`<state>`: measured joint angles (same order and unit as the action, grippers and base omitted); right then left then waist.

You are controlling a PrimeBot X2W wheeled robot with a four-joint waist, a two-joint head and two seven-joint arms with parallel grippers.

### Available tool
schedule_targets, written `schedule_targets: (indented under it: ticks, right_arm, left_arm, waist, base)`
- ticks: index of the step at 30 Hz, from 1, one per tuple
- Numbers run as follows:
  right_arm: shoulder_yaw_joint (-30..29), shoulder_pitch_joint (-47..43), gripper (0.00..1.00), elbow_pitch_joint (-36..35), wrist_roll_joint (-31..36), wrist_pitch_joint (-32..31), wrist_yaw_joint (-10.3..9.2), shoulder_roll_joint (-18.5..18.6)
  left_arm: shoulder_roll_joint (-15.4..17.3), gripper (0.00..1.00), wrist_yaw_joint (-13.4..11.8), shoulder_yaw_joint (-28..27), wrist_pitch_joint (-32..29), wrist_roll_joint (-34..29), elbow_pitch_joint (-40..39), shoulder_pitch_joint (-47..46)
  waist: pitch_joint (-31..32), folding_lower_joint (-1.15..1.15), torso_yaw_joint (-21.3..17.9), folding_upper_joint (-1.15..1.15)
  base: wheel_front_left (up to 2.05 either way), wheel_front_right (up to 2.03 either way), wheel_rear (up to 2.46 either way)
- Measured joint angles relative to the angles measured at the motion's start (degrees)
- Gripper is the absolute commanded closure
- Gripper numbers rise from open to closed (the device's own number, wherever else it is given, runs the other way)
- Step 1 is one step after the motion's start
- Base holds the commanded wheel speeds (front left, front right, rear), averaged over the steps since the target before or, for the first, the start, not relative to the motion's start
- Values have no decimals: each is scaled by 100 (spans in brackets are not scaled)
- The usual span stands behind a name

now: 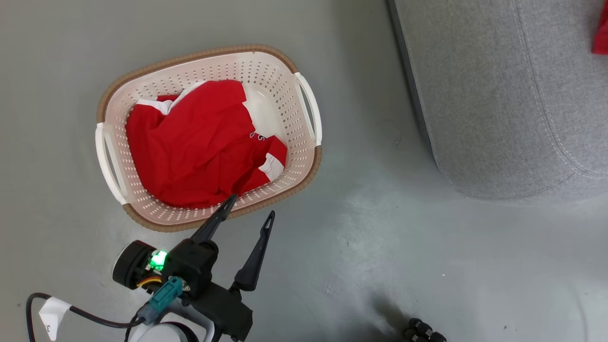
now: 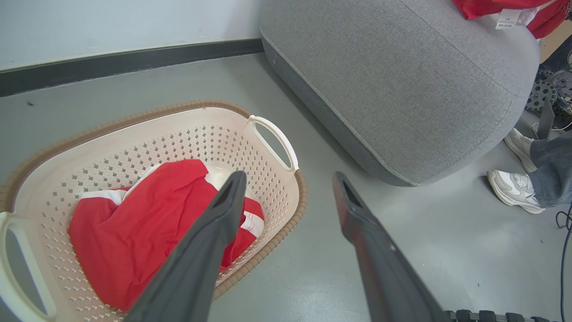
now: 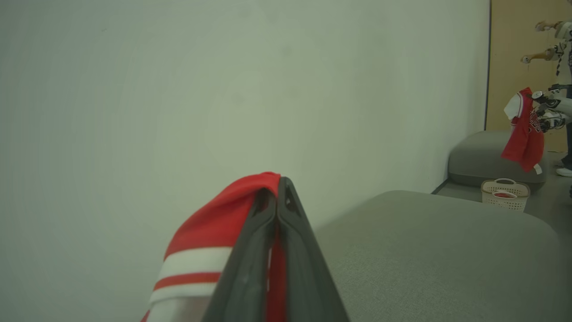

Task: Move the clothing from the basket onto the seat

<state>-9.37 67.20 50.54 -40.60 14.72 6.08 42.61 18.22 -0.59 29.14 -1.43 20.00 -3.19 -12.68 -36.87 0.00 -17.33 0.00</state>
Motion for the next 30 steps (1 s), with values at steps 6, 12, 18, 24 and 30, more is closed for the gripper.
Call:
schedule_targets:
  ticks: [6, 12, 18, 24, 30]
  right_arm:
    - [-146, 41, 100, 46, 54, 0, 5, 165]
    - [-172, 44, 100, 240, 131, 0, 24, 88]
    - [-203, 43, 100, 338, 130, 0, 49, -144]
    - [-169, 99, 100, 399, 146, 0, 57, -430]
    - [-18, 313, 100, 498, 298, 0, 82, -719]
  left_arm:
    - [103, 0, -45, -35, -57, -22, -156, 1]
    - [121, 0, -92, -44, -135, -60, -330, 0]
    - [188, 0, -147, -76, -240, -159, -524, 0]
    - [260, 0, -168, -133, -301, -198, -616, -4]
    - [267, 0, -202, -165, -301, -202, -646, -7]
  waist:
    - [-112, 0, -56, 0]
    - [-233, 0, -77, 0]
    - [-422, 0, -49, 0]
    - [-643, 0, 4, 0]
    - [-766, 1, 58, 0]
  base:
    - [0, 0, 0]
    - [0, 0, 0]
    - [0, 0, 0]
    - [0, 0, 0]
    - [0, 0, 0]
